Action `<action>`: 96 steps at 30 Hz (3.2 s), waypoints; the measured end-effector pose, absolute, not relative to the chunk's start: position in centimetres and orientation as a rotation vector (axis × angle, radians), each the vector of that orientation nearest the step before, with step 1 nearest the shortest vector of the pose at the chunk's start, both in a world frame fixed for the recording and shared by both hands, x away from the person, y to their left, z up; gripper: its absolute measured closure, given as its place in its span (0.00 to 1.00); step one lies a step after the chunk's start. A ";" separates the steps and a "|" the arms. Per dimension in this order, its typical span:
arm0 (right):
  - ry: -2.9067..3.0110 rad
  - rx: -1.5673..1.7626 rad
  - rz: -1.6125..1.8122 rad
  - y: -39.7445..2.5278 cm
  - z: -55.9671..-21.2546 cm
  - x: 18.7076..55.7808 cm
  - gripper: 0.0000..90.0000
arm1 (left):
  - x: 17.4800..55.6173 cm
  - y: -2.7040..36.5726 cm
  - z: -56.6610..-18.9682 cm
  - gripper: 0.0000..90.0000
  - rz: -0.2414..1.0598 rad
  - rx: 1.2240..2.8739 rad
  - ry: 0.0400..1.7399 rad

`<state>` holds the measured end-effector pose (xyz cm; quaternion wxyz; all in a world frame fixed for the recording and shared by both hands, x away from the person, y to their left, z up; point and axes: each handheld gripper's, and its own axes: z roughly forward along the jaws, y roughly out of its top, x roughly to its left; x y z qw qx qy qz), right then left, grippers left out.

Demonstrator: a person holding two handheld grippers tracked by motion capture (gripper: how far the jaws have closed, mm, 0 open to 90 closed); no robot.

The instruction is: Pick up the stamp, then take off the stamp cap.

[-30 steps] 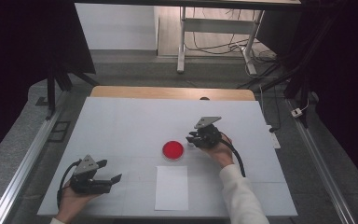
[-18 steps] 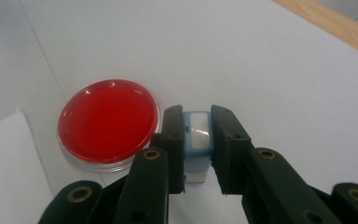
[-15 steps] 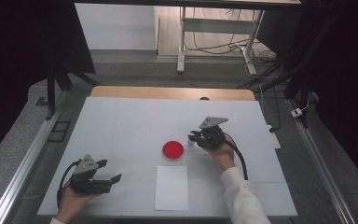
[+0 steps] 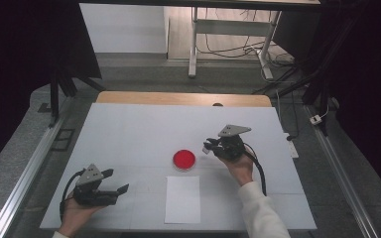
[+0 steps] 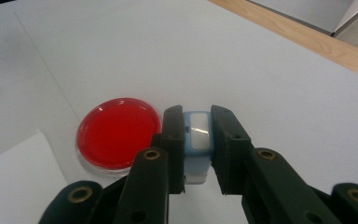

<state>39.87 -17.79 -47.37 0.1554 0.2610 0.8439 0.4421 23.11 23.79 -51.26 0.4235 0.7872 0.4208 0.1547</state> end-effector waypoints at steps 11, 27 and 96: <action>2.377 0.765 1.309 -18.6 -46.7 38.2 0.84 | 23.1 23.5 -51.3 0.20 0.394 1.973 1.049; 2.346 0.766 1.424 -20.1 -46.0 35.7 0.84 | 23.1 23.1 -51.3 0.21 0.409 1.975 1.031; 2.379 0.726 1.526 -18.5 -47.4 28.9 0.84 | 22.6 20.9 -50.3 0.21 0.432 1.948 0.978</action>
